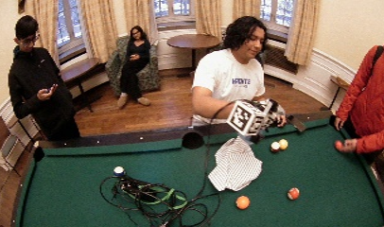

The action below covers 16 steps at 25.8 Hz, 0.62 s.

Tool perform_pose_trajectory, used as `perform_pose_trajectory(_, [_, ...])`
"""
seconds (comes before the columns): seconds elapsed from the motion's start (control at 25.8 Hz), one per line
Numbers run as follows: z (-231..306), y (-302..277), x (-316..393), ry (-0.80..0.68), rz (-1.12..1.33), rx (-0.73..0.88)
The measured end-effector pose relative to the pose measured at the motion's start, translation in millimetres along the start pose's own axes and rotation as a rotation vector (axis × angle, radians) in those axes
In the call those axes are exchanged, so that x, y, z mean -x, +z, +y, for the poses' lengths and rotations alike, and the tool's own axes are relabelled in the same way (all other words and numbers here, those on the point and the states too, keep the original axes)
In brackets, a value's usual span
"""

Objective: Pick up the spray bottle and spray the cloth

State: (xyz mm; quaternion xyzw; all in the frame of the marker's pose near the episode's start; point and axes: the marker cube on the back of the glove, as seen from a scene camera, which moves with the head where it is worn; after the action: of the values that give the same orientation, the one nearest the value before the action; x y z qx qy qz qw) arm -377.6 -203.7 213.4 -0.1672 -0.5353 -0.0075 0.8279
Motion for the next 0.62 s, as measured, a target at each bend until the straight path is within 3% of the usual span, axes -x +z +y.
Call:
perform_pose_trajectory(0.39, [-37.7, 103.6, 3.9, -0.202, -0.112, -0.161])
perform_pose_trajectory(0.62, [-74.7, 152.9, -27.6, -0.228, -0.078, -0.211])
